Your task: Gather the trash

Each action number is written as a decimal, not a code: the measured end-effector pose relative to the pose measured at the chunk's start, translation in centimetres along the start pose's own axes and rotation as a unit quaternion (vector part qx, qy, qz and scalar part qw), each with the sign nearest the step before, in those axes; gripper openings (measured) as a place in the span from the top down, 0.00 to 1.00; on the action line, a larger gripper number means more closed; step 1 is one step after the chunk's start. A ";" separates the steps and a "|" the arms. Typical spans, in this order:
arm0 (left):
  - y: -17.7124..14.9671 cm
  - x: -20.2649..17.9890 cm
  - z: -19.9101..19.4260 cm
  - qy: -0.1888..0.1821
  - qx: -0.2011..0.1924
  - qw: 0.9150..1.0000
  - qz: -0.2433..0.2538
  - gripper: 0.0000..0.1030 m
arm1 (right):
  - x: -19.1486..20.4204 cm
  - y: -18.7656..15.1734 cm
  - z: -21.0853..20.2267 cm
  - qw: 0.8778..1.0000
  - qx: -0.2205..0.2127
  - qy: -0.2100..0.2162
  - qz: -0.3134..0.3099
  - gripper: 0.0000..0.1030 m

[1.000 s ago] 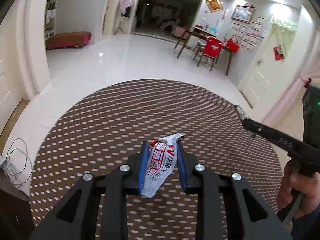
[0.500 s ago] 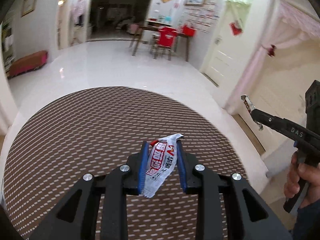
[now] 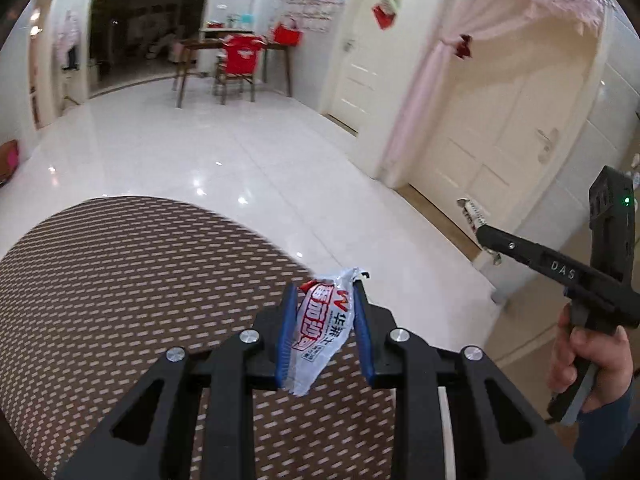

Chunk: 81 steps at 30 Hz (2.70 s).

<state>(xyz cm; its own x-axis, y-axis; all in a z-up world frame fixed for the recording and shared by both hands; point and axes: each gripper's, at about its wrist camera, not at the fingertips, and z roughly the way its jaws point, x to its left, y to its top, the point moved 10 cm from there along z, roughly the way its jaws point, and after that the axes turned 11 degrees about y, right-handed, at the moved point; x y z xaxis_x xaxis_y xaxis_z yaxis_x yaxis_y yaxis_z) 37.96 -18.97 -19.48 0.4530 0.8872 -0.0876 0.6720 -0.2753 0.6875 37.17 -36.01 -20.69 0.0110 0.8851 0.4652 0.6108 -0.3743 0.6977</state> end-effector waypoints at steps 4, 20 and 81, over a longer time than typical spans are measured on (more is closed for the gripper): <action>0.8 -3.6 3.4 -0.024 0.028 0.999 0.019 0.74 | -3.5 -1.1 -1.1 0.999 0.001 -0.024 0.027 0.84; -1.5 -14.0 14.7 -0.076 0.138 0.983 0.091 0.74 | -12.0 -6.0 -2.2 0.988 0.031 -0.058 0.138 0.81; 2.6 11.0 -23.1 0.206 -0.206 0.955 -0.057 0.05 | 22.7 2.8 -14.5 0.980 -0.125 -0.066 -0.143 0.06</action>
<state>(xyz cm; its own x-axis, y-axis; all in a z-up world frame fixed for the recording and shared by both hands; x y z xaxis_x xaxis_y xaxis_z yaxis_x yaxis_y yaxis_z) 31.13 -1.38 -2.00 0.0641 0.9965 0.0544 0.3771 -0.0746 0.9231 27.63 -20.97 -0.25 -0.0204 0.9854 0.1690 0.3902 -0.1478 0.9088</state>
